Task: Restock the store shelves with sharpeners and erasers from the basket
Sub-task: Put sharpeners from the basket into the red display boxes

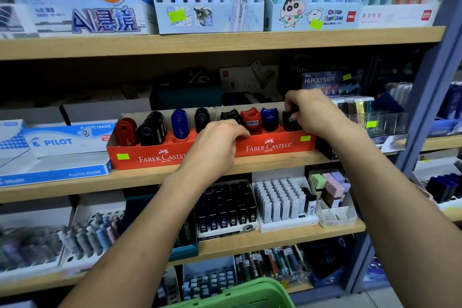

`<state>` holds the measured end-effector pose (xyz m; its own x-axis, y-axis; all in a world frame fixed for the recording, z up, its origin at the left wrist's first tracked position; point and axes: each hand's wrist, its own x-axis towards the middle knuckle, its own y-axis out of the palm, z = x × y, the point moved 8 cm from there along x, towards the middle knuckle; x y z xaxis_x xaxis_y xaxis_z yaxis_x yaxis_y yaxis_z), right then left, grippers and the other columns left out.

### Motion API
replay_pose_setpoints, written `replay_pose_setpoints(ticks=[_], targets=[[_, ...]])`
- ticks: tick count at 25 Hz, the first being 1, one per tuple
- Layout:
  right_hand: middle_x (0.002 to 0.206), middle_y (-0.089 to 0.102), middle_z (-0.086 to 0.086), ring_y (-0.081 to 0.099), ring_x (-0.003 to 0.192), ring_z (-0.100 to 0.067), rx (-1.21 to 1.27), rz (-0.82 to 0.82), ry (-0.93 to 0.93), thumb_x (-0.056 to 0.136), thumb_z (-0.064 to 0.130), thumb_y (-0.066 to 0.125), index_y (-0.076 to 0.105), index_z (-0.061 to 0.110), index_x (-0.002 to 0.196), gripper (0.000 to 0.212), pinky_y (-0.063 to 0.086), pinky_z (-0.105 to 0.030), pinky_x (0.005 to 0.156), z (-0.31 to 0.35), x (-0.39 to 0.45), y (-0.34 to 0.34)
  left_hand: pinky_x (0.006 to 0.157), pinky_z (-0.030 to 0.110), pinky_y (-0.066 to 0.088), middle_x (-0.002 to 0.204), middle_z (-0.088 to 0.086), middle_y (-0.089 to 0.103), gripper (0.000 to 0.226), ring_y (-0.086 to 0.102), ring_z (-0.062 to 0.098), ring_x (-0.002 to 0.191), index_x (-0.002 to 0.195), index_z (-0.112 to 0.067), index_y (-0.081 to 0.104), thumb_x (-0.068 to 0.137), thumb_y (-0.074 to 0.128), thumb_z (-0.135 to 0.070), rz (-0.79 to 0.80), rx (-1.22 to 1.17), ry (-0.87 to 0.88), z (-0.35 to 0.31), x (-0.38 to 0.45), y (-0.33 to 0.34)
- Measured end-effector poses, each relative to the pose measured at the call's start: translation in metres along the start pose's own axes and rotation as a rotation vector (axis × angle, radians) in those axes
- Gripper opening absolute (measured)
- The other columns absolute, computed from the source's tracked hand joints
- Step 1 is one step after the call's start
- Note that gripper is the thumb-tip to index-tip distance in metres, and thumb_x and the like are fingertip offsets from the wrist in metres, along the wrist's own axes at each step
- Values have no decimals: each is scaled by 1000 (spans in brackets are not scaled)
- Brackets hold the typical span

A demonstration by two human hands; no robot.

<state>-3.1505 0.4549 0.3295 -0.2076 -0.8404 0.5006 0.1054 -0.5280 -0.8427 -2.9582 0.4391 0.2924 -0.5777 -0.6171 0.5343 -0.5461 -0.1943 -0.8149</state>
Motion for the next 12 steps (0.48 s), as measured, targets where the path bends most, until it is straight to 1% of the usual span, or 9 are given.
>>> replay_pose_setpoints(ticks=[3, 5, 7, 9, 12], targets=[[97, 59, -9, 56, 85, -28, -53, -4, 31, 87, 4, 69, 64, 17, 93, 16, 44, -33, 66, 3, -1, -5, 102, 23, 42, 124, -9, 63, 44, 56, 12, 118, 127, -24, 68, 96, 50, 1, 1, -3, 5, -1, 0, 0], [103, 62, -12, 60, 90, -31, -82, -8, 65, 85, 6, 73, 68, 18, 93, 15, 49, -35, 69, 2, -1, -8, 103, 25, 43, 125, -9, 63, 44, 57, 13, 118, 128, -24, 67, 96, 50, 2, 6, -2, 6, -1, 0, 0], [111, 63, -13, 62, 98, -35, -104, -17, 95, 85, 6, 71, 71, 20, 96, 17, 53, -40, 76, 3, -3, -11, 106, 30, 44, 126, -8, 62, 45, 56, 15, 120, 129, -24, 66, 96, 49, 2, 21, 7, 9, -1, 0, 0], [116, 64, -13, 62, 103, -37, -128, -21, 128, 86, 6, 67, 72, 22, 100, 21, 53, -43, 79, 1, -4, -12, 107, 33, 45, 126, -7, 62, 46, 55, 15, 121, 129, -22, 66, 95, 49, 3, 27, -9, 15, -2, -1, 1], [117, 66, -13, 63, 104, -38, -126, -42, 114, 87, 7, 61, 75, 23, 104, 27, 54, -43, 81, 4, -5, -15, 108, 31, 44, 127, -8, 61, 43, 53, 13, 122, 129, -19, 66, 95, 50, 2, 0, -34, 18, -3, -6, -2]])
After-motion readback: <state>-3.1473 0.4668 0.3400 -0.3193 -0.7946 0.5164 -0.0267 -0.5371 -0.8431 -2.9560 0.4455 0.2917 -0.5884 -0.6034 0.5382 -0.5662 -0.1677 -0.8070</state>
